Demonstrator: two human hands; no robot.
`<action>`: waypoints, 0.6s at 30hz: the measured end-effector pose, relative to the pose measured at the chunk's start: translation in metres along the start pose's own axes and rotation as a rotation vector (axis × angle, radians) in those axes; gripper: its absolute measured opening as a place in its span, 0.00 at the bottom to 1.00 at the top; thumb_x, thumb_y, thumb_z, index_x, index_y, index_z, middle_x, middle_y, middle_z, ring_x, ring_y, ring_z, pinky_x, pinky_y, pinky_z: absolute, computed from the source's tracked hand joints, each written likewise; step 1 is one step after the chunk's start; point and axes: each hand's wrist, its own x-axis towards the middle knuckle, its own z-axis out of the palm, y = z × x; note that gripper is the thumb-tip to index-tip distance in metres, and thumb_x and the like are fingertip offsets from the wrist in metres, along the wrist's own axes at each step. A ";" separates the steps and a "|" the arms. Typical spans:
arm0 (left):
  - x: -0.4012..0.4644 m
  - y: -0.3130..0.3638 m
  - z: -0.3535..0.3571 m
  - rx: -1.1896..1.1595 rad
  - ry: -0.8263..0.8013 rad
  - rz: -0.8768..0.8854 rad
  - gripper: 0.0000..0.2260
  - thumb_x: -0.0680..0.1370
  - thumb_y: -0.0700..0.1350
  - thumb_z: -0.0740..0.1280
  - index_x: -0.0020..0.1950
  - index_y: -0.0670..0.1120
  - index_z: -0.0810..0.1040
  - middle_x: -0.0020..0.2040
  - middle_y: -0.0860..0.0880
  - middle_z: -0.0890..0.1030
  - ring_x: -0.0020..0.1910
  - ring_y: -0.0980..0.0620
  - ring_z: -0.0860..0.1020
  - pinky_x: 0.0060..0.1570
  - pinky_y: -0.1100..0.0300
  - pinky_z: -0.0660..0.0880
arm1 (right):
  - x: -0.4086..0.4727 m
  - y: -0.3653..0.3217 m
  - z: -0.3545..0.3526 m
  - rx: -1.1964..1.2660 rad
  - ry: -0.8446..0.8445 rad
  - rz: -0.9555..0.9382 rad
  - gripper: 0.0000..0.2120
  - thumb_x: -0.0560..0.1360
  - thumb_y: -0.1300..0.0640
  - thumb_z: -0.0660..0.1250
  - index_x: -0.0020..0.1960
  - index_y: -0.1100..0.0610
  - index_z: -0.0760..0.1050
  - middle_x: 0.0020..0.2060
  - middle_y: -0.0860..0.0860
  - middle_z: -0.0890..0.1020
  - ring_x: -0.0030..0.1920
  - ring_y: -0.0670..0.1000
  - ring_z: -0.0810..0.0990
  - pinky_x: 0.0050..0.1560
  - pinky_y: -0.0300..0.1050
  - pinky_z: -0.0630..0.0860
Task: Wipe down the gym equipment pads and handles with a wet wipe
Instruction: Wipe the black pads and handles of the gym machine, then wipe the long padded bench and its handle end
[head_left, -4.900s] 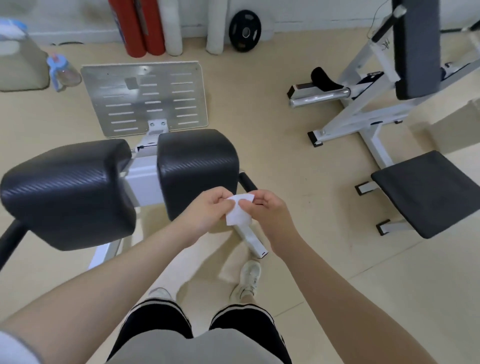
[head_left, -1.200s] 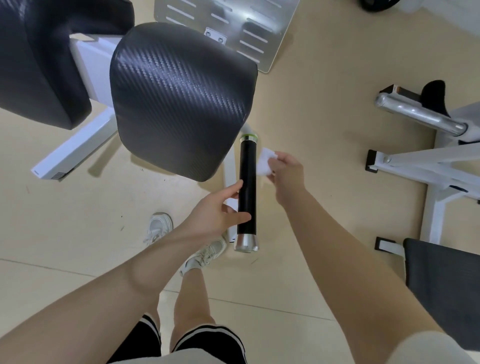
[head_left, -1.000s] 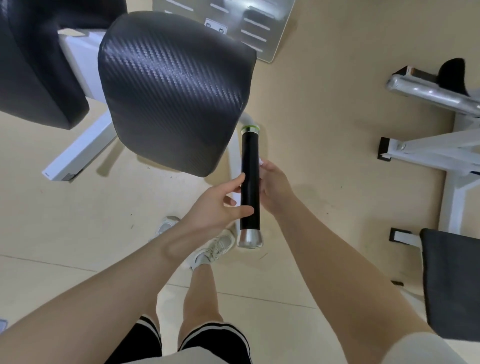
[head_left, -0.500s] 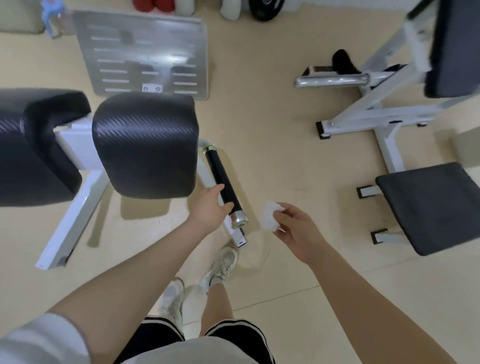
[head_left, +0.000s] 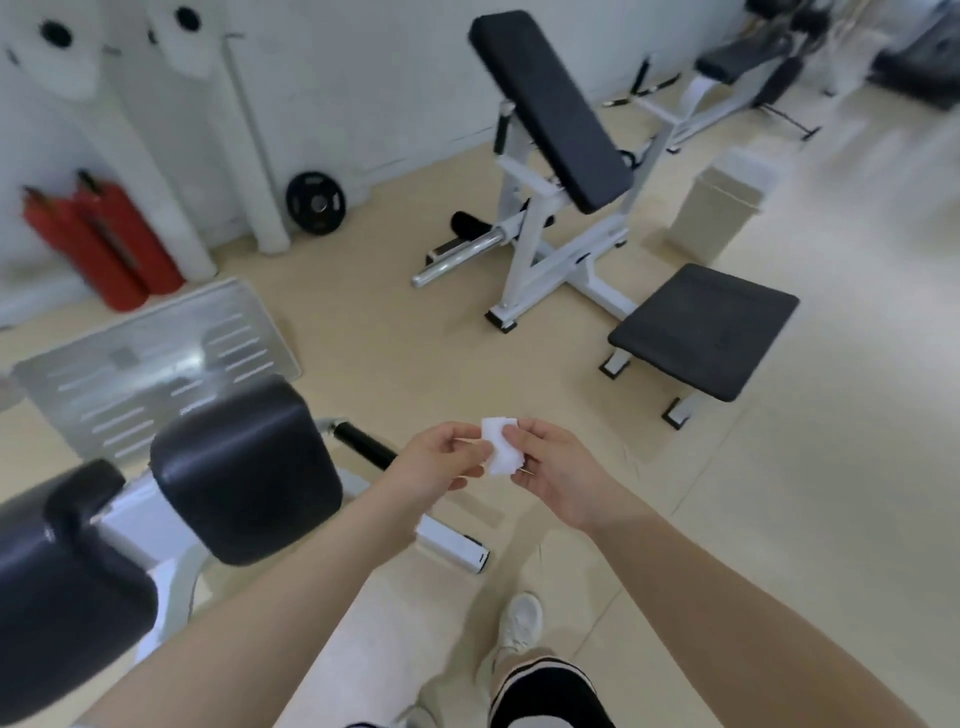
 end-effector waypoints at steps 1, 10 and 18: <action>0.001 0.008 0.006 0.015 -0.015 0.024 0.02 0.76 0.43 0.67 0.48 0.49 0.77 0.42 0.51 0.80 0.41 0.55 0.79 0.42 0.64 0.72 | -0.004 -0.007 -0.004 -0.008 0.009 -0.018 0.04 0.78 0.59 0.62 0.50 0.56 0.75 0.41 0.51 0.80 0.39 0.47 0.77 0.43 0.38 0.72; 0.058 0.061 0.054 0.384 0.014 0.329 0.05 0.75 0.39 0.66 0.40 0.46 0.72 0.38 0.50 0.77 0.35 0.54 0.74 0.35 0.66 0.68 | 0.013 -0.058 -0.066 -0.007 0.121 -0.108 0.05 0.77 0.60 0.65 0.52 0.58 0.74 0.45 0.53 0.80 0.40 0.51 0.80 0.39 0.39 0.78; 0.165 0.134 0.134 0.518 -0.004 0.597 0.16 0.75 0.34 0.65 0.37 0.56 0.72 0.37 0.55 0.73 0.28 0.64 0.71 0.32 0.73 0.66 | 0.086 -0.141 -0.182 0.153 0.054 -0.053 0.06 0.75 0.70 0.62 0.49 0.64 0.75 0.44 0.59 0.81 0.42 0.52 0.82 0.43 0.39 0.80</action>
